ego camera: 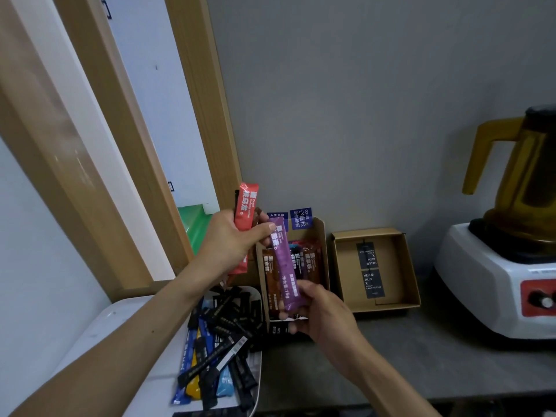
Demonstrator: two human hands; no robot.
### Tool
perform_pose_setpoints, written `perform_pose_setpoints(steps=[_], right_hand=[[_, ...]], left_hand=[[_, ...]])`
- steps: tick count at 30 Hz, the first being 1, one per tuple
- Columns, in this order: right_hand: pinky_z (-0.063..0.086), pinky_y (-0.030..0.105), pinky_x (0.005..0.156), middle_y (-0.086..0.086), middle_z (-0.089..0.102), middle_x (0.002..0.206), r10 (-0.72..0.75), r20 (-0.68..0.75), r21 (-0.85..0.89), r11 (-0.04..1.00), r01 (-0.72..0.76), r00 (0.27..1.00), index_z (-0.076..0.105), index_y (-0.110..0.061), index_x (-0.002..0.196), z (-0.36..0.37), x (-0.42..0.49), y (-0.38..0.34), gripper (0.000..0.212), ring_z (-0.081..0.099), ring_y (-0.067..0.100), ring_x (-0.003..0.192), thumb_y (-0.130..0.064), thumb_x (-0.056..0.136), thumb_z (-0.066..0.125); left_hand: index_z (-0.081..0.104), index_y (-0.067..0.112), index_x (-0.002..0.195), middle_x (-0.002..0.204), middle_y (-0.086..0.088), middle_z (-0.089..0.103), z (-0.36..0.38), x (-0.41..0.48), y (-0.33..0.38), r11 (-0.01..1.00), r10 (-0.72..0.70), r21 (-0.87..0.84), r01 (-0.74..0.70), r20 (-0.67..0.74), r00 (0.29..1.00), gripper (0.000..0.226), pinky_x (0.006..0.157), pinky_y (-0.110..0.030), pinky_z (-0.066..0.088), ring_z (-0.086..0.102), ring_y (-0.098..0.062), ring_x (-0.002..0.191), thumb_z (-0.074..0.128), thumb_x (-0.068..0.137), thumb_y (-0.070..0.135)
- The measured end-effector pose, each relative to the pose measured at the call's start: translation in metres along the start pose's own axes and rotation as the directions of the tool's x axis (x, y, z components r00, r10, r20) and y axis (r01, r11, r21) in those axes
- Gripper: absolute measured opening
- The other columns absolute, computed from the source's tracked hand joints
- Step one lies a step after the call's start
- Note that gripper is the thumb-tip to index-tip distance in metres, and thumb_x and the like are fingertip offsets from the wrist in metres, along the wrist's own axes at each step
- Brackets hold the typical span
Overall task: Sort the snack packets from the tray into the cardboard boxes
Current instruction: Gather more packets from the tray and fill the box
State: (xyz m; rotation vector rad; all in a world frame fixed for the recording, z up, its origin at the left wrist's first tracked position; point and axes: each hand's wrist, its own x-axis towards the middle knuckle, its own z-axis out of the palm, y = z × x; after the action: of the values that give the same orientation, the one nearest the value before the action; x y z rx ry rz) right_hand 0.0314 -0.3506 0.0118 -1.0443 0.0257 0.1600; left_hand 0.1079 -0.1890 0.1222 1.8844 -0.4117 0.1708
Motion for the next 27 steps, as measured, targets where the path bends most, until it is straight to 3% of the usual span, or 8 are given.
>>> perform_pose_setpoints(steps=[5, 10, 15, 17, 21, 24, 27], right_hand=[[0.051, 0.028, 0.07, 0.007, 0.075, 0.103, -0.192, 0.072, -0.257, 0.945, 0.205, 0.979, 0.073, -0.011, 0.114, -0.011, -0.005, 0.002, 0.033, 0.067, 0.016, 0.086, -0.036, 0.093, 0.066], [0.057, 0.026, 0.076, 0.001, 0.076, 0.108, -0.279, 0.008, -0.53, 0.813, 0.241, 0.96, 0.076, -0.025, 0.112, -0.019, 0.001, 0.002, 0.023, 0.073, 0.014, 0.096, -0.036, 0.092, 0.073], [0.062, 0.03, 0.081, 0.0, 0.075, 0.101, -0.355, -0.043, -0.563, 0.781, 0.271, 0.934, 0.072, -0.024, 0.11, -0.014, 0.005, 0.002, 0.019, 0.074, 0.011, 0.093, -0.021, 0.092, 0.076], [0.063, 0.032, 0.079, -0.004, 0.075, 0.097, -0.372, -0.069, -0.664, 0.71, 0.236, 0.926, 0.07, -0.027, 0.107, -0.013, 0.012, 0.008, 0.016, 0.073, 0.008, 0.089, -0.024, 0.092, 0.076], [0.062, 0.024, 0.077, -0.014, 0.071, 0.092, -0.397, -0.069, -0.889, 0.441, 0.124, 0.915, 0.066, -0.031, 0.108, -0.012, 0.025, 0.026, 0.017, 0.069, -0.001, 0.082, -0.031, 0.092, 0.075], [0.061, 0.025, 0.08, -0.014, 0.071, 0.095, -0.429, -0.066, -0.931, 0.35, 0.099, 0.901, 0.066, -0.029, 0.108, -0.007, 0.034, 0.039, 0.017, 0.068, 0.0, 0.087, -0.03, 0.093, 0.074], [0.061, 0.032, 0.083, -0.009, 0.075, 0.103, -0.472, -0.049, -0.959, 0.267, 0.09, 0.88, 0.067, -0.028, 0.107, -0.004, 0.044, 0.047, 0.016, 0.071, 0.007, 0.094, -0.03, 0.093, 0.074]], left_hand=[[0.072, 0.014, 0.099, 0.084, 0.003, 0.078, 0.0, 0.002, 0.004, 0.999, 0.011, 0.052, -0.013, 0.022, 1.0, 0.015, 0.059, -0.011, 0.053, 0.076, -0.009, 0.077, 0.078, 0.088, 0.023], [0.071, 0.013, 0.1, 0.079, 0.001, 0.077, 0.002, 0.002, 0.001, 0.984, -0.015, 0.175, 0.007, 0.044, 0.999, 0.019, 0.068, -0.018, 0.053, 0.075, -0.005, 0.078, 0.076, 0.089, 0.028], [0.072, 0.017, 0.097, 0.081, -0.001, 0.077, 0.003, 0.006, -0.002, 0.979, -0.07, 0.201, 0.044, 0.121, 0.99, 0.014, 0.065, -0.022, 0.051, 0.073, -0.007, 0.068, 0.078, 0.088, 0.027], [0.072, 0.017, 0.096, 0.082, -0.001, 0.076, 0.005, 0.006, -0.005, 0.986, -0.064, 0.159, 0.049, 0.09, 0.994, 0.015, 0.067, -0.024, 0.053, 0.072, -0.01, 0.068, 0.078, 0.088, 0.029], [0.065, 0.017, 0.085, 0.066, -0.002, 0.065, 0.003, 0.009, -0.008, 0.995, -0.103, -0.015, 0.102, -0.06, 0.993, 0.027, 0.069, -0.034, 0.055, 0.062, -0.019, 0.061, 0.074, 0.088, 0.042], [0.056, 0.014, 0.08, 0.063, -0.002, 0.061, 0.002, 0.007, -0.012, 0.967, -0.195, -0.168, 0.193, 0.002, 0.981, 0.047, 0.068, -0.038, 0.051, 0.057, -0.021, 0.06, 0.062, 0.087, 0.061], [0.053, 0.013, 0.09, 0.065, 0.001, 0.056, 0.008, 0.0, -0.017, 0.914, -0.238, -0.336, 0.228, 0.01, 0.971, 0.05, 0.062, -0.03, 0.051, 0.056, -0.015, 0.058, 0.05, 0.094, 0.062]])
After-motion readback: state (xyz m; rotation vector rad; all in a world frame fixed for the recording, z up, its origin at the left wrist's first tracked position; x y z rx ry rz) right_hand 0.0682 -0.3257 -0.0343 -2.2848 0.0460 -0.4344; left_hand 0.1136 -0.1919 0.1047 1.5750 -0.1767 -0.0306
